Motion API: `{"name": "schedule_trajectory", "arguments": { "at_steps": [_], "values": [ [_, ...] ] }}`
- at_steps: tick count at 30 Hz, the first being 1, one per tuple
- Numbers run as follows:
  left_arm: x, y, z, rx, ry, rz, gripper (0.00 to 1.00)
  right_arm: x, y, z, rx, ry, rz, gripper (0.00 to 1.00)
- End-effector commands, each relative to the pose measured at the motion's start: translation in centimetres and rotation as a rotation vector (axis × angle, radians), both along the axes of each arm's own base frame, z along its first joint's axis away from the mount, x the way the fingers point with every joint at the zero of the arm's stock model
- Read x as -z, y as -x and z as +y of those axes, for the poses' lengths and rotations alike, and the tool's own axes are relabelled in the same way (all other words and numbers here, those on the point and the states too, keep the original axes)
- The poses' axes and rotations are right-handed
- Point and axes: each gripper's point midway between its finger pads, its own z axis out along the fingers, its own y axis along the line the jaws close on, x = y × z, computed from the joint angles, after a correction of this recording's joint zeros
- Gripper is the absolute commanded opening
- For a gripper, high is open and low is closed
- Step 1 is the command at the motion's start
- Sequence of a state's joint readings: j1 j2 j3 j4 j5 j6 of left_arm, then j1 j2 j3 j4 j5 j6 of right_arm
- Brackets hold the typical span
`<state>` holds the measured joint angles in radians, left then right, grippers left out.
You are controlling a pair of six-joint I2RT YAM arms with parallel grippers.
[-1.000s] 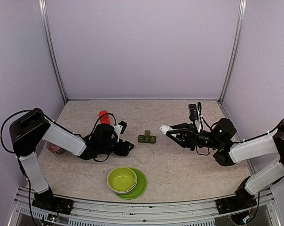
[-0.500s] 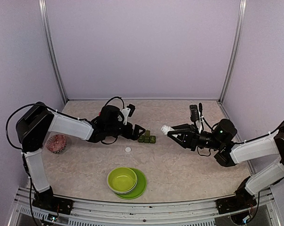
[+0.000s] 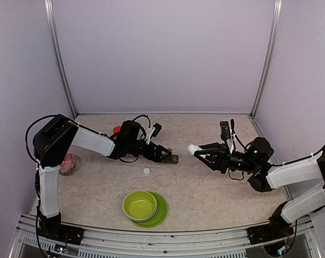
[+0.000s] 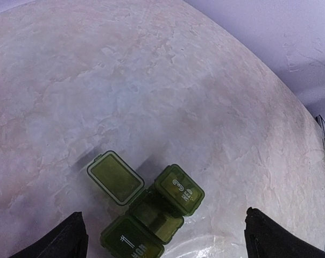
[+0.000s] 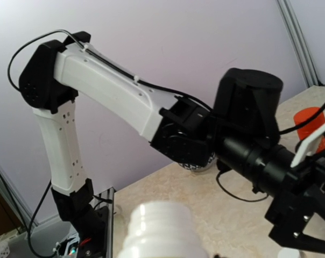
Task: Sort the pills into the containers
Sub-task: Move the pill container to the center of the board.
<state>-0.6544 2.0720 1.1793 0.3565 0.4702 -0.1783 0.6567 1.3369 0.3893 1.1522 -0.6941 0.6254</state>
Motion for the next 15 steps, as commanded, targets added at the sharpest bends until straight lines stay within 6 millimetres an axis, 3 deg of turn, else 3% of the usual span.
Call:
{"name": "schedule_trajectory", "arguments": {
  "at_steps": [1,9,15],
  "values": [
    [1.0,-0.3,-0.5,0.032,0.016,0.042,0.99,-0.4,-0.2,-0.6,0.025,-0.008,-0.015,0.22],
    [2.0,-1.6,-0.3,-0.017,-0.009,0.028,0.99,-0.2,-0.4,-0.6,0.026,-0.005,-0.010,0.22],
    [2.9,-1.1,-0.9,0.011,-0.013,0.069,0.98,-0.2,-0.5,-0.8,0.031,-0.004,-0.008,0.22]
  ]
}}
